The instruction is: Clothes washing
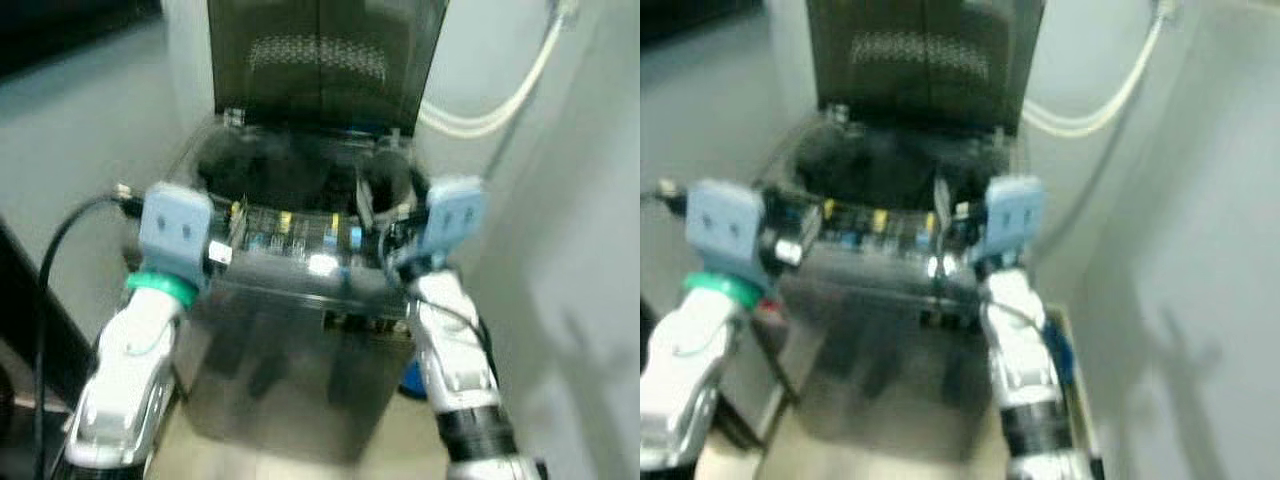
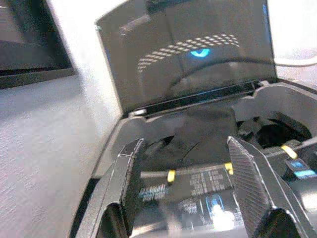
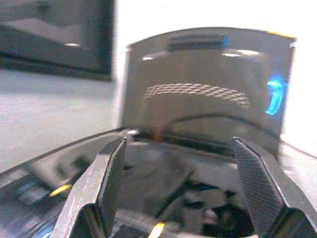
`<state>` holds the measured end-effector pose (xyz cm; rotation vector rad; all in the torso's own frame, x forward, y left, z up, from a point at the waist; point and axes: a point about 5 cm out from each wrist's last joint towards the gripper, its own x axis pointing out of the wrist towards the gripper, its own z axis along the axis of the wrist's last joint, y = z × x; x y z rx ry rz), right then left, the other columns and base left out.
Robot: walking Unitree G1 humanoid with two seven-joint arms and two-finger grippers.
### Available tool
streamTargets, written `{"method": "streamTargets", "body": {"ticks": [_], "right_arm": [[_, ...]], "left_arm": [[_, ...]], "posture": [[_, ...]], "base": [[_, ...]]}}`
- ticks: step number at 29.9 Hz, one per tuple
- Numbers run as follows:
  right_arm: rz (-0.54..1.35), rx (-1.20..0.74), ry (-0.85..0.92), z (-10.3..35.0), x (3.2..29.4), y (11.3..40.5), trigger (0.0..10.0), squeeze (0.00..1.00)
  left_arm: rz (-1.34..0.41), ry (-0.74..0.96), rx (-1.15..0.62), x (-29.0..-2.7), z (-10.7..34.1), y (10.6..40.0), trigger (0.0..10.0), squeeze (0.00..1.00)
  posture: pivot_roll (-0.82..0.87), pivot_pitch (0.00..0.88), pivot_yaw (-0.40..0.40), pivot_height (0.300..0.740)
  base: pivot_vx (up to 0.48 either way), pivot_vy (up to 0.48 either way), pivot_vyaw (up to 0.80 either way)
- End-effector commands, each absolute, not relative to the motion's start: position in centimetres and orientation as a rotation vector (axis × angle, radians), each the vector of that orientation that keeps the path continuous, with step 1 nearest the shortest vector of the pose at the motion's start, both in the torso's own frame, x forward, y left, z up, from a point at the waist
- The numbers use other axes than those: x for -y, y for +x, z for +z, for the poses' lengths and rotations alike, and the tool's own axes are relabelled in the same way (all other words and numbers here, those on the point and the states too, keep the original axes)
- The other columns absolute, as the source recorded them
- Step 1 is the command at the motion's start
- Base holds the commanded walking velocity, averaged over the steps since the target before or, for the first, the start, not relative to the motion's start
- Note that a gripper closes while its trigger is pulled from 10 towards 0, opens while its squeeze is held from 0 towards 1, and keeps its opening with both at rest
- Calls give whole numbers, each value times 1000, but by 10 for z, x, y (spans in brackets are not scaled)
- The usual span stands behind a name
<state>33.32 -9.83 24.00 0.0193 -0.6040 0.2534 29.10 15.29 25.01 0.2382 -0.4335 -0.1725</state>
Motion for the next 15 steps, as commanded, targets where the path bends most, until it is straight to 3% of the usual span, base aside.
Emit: {"method": "streamTargets", "body": {"ticks": [1, 12, 15], "right_arm": [[255, 606, 18, 241, 97, 334, 10000, 0], [258, 599, 14, 239, 97, 334, 10000, 0], [259, 596, 11, 238, 97, 333, 10000, 0]], "left_arm": [[-171, 246, 422, -155, 248, 292, 10000, 0], [-171, 246, 421, -155, 247, 292, 10000, 0], [-171, 246, 420, -154, 246, 292, 10000, 0]], "posture": [[127, 19, -15, 740], [128, 23, -15, 740], [128, 23, -15, 740]], "base": [[-322, 0, 0], [-308, 0, 0], [0, 0, 0]]}}
